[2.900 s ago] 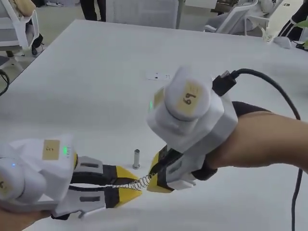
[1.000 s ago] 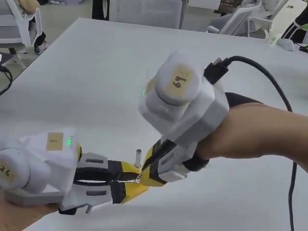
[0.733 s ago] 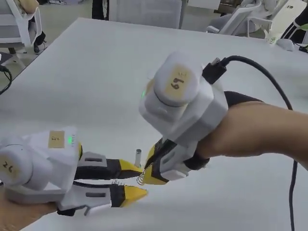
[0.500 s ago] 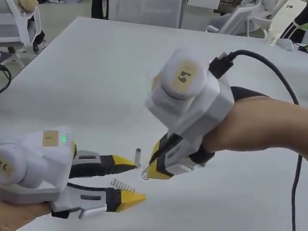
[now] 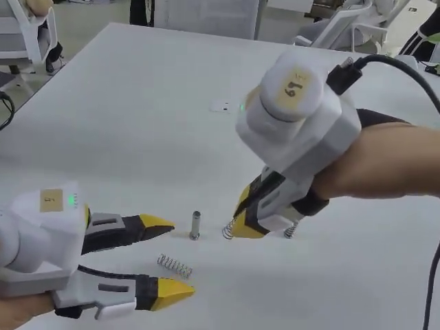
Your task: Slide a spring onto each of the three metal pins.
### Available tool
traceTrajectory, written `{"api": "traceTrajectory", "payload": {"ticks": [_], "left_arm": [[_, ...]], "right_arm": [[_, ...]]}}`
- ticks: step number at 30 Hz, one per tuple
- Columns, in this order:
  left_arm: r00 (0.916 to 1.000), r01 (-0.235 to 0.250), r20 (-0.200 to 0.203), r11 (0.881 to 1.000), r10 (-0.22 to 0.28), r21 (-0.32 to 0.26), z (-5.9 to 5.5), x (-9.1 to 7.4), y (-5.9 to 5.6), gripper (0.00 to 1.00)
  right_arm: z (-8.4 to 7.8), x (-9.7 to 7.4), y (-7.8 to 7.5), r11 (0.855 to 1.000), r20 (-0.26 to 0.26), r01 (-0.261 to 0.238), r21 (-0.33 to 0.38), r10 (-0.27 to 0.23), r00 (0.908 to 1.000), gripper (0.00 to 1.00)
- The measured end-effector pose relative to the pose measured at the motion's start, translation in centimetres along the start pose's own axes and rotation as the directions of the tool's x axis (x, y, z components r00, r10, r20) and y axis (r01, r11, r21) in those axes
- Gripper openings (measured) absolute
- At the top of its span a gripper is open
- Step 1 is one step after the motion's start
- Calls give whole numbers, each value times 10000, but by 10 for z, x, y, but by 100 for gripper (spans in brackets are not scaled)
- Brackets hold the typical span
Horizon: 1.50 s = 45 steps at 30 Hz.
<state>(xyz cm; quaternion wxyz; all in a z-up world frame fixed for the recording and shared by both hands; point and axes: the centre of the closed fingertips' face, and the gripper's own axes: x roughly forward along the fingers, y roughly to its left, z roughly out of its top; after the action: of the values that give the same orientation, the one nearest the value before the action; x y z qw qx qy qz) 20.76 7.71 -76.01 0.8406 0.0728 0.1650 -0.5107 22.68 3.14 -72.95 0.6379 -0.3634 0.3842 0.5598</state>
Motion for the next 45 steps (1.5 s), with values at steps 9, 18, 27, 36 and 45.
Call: {"api": "traceTrajectory", "payload": {"ticks": [9,18,27,36,45], "left_arm": [[9985,-535,-84,9985,534,-106,-11,0,14,62],[9964,-852,-52,9962,851,-165,-19,-2,22,68],[9954,-953,-62,9954,952,-135,-22,-4,23,71],[9959,-897,-89,9960,897,-36,-20,-4,21,70],[9963,-861,-81,9963,861,10,-18,-2,20,69]], "right_arm": [[-7,-7,-16,9993,-49,323,200,-322,9995,8],[-13,-16,-34,9973,-215,626,394,-618,9979,8],[-21,-14,-60,9955,-671,791,519,-755,9949,8],[-22,4,-75,9973,-1285,648,340,-600,9899,8],[-31,23,-83,9987,-1942,504,126,-470,9798,8]]}}
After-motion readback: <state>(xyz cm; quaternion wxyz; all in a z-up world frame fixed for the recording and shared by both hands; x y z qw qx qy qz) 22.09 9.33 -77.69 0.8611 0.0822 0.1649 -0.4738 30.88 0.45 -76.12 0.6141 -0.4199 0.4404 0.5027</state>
